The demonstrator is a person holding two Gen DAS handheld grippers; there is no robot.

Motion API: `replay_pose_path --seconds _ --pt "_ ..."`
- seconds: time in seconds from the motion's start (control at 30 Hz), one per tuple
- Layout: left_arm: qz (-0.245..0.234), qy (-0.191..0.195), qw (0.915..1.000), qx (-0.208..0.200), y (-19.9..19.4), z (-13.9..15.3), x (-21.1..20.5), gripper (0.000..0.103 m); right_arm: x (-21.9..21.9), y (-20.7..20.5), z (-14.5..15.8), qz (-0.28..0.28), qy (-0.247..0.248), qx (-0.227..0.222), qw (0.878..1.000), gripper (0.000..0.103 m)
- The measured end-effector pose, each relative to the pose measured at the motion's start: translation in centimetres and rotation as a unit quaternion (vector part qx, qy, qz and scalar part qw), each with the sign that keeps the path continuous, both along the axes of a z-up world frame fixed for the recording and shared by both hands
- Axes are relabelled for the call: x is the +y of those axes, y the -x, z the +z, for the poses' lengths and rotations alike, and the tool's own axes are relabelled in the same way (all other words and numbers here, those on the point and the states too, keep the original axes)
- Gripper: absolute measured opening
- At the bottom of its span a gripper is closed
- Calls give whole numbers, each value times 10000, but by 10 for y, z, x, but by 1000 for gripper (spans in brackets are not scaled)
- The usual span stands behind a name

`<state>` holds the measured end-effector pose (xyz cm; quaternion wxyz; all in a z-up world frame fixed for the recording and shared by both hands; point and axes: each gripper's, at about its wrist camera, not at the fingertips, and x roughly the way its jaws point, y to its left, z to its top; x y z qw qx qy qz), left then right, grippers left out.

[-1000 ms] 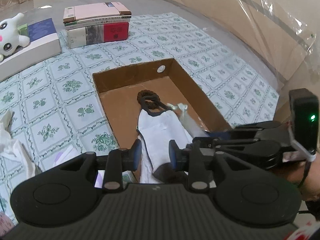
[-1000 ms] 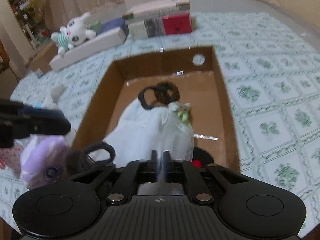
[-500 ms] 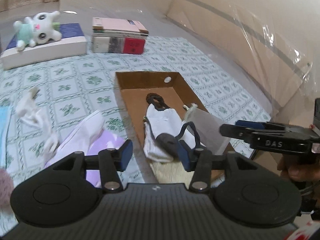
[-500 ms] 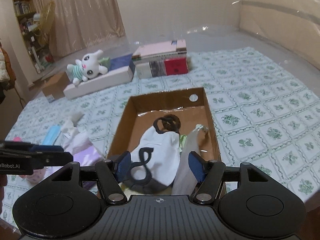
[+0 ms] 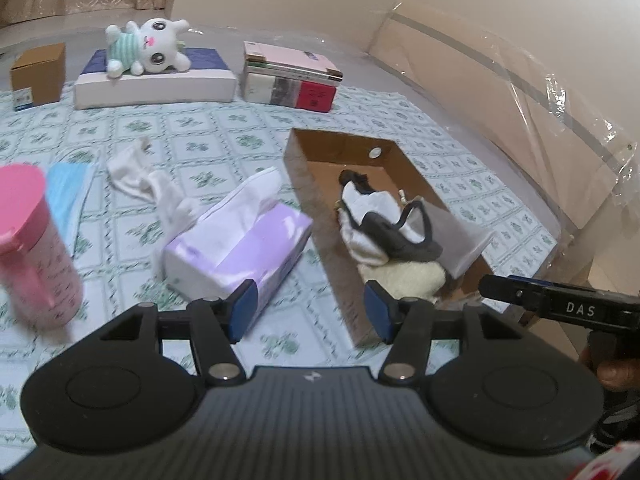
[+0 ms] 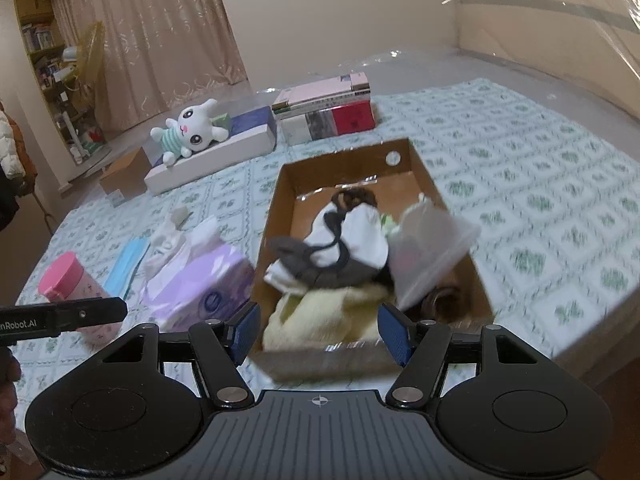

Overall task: Organize soft objects
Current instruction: 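Move the right gripper to the white sock and grasp it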

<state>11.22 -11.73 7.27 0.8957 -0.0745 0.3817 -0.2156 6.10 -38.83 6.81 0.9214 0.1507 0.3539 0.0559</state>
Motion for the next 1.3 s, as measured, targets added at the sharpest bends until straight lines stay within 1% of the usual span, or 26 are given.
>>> replay_pose_path --seconds 0.2,0.4,0.53,0.63,0.8,0.97,1.1,1.17,1.3 --pt "202 -62 9998 -54 19 -10 21 59 26 13 -3 178 -94 4 9998 65" --pt "430 -165 9989 -61 28 -16 40 61 45 11 -5 360 -208 13 9991 65" --pt "549 -116 9984 -47 31 -19 52 61 52 8 -7 444 -225 37 9988 65" --pt "570 -105 9983 -37 32 -22 57 61 56 6 -9 496 -205 50 9985 65" --pt "473 -116 9988 -79 34 -21 61 61 59 3 -11 553 -169 70 9983 65" --pt "361 -106 9991 -214 31 -10 67 61 69 -10 -3 895 -119 -47 9959 65" --pt "217 -259 9988 -366 20 7 76 61 82 -35 8 1317 -56 -200 9911 65" --pt "201 -311 9983 -457 10 19 86 61 92 -50 13 1560 55 -265 9874 65" --pt "198 -494 9964 -661 -11 43 108 61 118 -85 22 2113 401 -395 9758 65"
